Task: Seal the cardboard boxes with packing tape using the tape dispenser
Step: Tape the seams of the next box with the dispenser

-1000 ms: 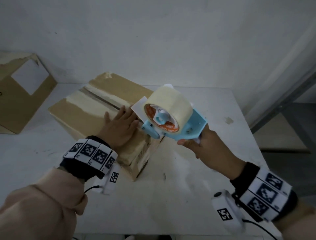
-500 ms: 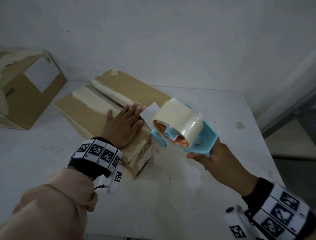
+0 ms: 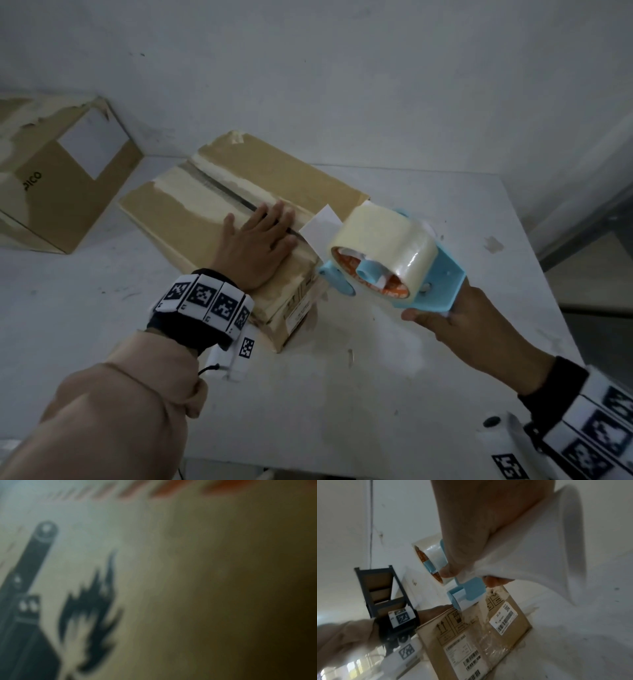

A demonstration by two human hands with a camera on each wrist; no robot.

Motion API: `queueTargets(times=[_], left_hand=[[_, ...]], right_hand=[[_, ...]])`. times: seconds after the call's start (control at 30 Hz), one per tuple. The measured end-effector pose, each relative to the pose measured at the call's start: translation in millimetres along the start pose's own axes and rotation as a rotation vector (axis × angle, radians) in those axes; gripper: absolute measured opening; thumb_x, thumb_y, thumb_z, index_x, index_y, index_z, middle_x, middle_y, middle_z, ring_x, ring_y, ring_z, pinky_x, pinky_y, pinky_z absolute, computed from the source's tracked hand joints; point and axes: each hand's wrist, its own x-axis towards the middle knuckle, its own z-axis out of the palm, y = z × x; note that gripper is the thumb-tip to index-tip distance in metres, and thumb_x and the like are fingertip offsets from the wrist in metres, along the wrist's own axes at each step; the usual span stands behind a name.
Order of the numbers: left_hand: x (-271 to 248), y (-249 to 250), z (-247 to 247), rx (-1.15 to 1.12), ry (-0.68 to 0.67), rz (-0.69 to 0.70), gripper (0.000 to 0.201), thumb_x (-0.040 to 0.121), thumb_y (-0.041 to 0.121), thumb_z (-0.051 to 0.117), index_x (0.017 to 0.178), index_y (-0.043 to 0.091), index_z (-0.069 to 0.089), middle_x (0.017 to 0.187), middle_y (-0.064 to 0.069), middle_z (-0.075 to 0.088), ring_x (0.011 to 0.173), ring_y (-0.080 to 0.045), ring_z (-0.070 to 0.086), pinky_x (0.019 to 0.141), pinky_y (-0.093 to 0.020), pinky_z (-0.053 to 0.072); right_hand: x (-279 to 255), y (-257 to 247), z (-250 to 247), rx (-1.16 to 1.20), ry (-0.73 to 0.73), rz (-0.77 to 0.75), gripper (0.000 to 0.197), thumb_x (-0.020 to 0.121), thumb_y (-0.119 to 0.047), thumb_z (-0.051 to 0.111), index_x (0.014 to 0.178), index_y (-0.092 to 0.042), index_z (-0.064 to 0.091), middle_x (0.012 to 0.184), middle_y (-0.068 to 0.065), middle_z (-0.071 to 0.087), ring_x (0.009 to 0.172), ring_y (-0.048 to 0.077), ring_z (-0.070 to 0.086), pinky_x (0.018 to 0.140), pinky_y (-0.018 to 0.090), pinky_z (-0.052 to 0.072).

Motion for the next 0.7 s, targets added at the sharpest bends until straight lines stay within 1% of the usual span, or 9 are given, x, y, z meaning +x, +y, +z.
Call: queueTargets(times=[0.07,0.1,0.17,0.23,0.37,0.47,0.53,0.6,0.7], left_hand=[[0,1,0,0.005,-0.007,-0.002,0.054,0.097,0.045,0.015,0.147,0.030,0.002,0.157,0.011,-0.005,0.145,-0.011,-0.003,0.114,-0.053,-0.001],[-1,2,0,0.011,-0.007,-0.002,0.054,0.097,0.045,0.014,0.147,0.030,0.002,0.157,0.010,-0.005,0.145,-0.012,-0.003,0.114,-0.053,-0.001],[-1,1,-1,0.014,0.003,0.002,0.053,0.097,0.044,0.014,0.147,0.030,0.002,0.157,0.010,-0.005,0.145,-0.012,-0.002,0.114,-0.054,0.000],[0,0,0,0.020,0.011,0.009,0.053,0.097,0.043,0.014,0.147,0.030,0.003,0.157,0.010,-0.003,0.145,-0.012,-0.001,0.114,-0.054,0.001],[-1,0,0,0.047,0.021,0.011,0.052,0.098,0.041,0.014,0.147,0.030,0.003,0.158,0.010,-0.003,0.145,-0.013,-0.001,0.113,-0.054,0.003],[-1,0,0,0.048,0.014,0.015,0.052,0.098,0.041,0.013,0.147,0.030,0.002,0.157,0.009,-0.005,0.145,-0.013,-0.002,0.114,-0.054,0.003],[0,-1,1,0.043,0.007,0.020,0.053,0.098,0.041,0.014,0.147,0.029,0.001,0.157,0.009,-0.006,0.145,-0.013,-0.003,0.114,-0.054,0.001],[1,-1,0,0.026,0.002,0.015,0.054,0.098,0.042,0.015,0.147,0.029,0.000,0.157,0.009,-0.006,0.145,-0.013,-0.003,0.114,-0.054,0.000],[0,1,0,0.007,0.011,0.005,0.053,0.098,0.042,0.015,0.148,0.028,0.001,0.158,0.009,-0.006,0.145,-0.013,-0.003,0.114,-0.054,-0.001]], right_hand=[[0,2,1,-0.045,0.007,-0.021,0.061,0.065,-0.058,0.071,0.103,-0.012,0.057,0.085,-0.010,0.065,0.081,-0.002,0.062,0.061,0.016,0.051],[1,3,2,-0.066,0.005,-0.020,0.069,0.061,-0.063,0.069,0.106,-0.012,0.056,0.088,-0.009,0.065,0.083,0.001,0.062,0.064,0.021,0.053],[3,2,2,-0.101,-0.012,-0.007,0.085,0.053,-0.073,0.065,0.109,-0.011,0.053,0.088,-0.004,0.066,0.079,0.009,0.065,0.067,0.031,0.056],[3,-2,1,-0.142,-0.026,0.001,0.085,0.056,-0.070,0.065,0.113,-0.010,0.049,0.090,-0.001,0.064,0.078,0.015,0.065,0.069,0.037,0.056],[1,-13,3,-0.210,-0.028,0.020,0.071,0.064,-0.049,0.067,0.117,-0.009,0.042,0.083,-0.013,0.052,0.080,0.019,0.063,0.070,0.031,0.054],[-1,-15,6,-0.239,-0.009,0.016,0.065,0.062,-0.052,0.063,0.111,-0.015,0.039,0.081,-0.016,0.047,0.076,0.017,0.061,0.066,0.026,0.051],[0,-9,6,-0.295,-0.005,-0.007,0.058,0.068,-0.052,0.064,0.106,-0.021,0.035,0.078,-0.019,0.044,0.069,0.013,0.058,0.060,0.020,0.047],[-5,3,3,-0.401,-0.051,-0.023,0.064,0.070,-0.067,0.056,0.108,-0.018,0.037,0.071,-0.018,0.046,0.063,0.014,0.061,0.055,0.023,0.049],[-26,38,-4,-0.468,-0.048,-0.007,0.093,0.060,-0.092,0.028,0.111,-0.016,0.042,0.059,-0.013,0.051,0.051,0.017,0.064,0.048,0.033,0.054]])
